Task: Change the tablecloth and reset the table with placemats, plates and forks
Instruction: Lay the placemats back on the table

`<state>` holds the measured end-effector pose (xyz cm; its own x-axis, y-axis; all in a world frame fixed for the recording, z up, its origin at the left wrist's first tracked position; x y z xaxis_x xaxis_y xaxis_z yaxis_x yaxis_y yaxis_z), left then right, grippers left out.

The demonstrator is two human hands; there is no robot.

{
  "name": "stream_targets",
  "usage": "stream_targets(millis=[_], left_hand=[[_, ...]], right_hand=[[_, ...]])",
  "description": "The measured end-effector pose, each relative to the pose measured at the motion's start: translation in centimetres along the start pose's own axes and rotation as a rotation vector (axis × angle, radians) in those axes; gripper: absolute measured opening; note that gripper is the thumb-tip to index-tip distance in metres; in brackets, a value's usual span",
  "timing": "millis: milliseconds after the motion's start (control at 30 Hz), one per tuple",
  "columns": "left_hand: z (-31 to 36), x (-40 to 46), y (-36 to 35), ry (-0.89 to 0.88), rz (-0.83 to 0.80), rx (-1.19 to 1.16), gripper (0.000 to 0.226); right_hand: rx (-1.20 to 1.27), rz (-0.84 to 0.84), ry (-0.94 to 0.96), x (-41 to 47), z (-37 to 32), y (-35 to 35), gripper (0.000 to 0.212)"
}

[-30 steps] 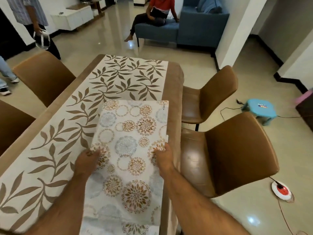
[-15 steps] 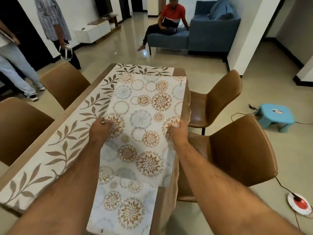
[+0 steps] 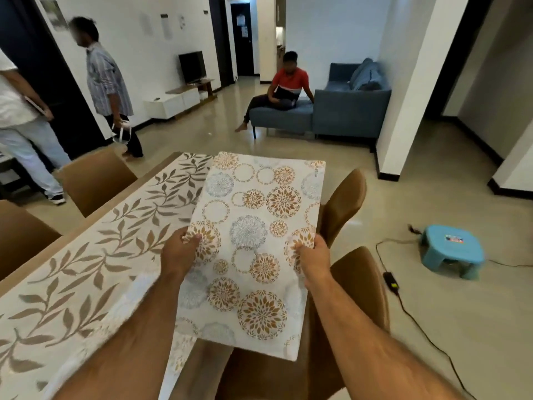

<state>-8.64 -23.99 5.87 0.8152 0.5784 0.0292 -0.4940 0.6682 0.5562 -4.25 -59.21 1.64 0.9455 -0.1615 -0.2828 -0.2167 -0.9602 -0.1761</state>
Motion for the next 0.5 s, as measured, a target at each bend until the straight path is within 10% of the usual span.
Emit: stream_targets(millis=[500], left_hand=[[13.5, 4.3, -14.4, -0.070, -0.026, -0.009, 0.027]], right_hand=[[-0.055, 0.053, 0.002, 14.7, -8.5, 10.4, 0.028]])
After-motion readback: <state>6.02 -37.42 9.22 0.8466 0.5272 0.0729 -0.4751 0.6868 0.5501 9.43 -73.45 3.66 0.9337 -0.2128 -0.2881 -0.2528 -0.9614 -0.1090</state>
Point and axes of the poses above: each hand's wrist, its own x-axis towards the middle knuckle, its own y-axis out of the back of the hand, z = x × y, the point moved 10 cm from there along x, towards the middle knuckle, and after that the axes turned 2 degrees about x, right-handed, at the moved point
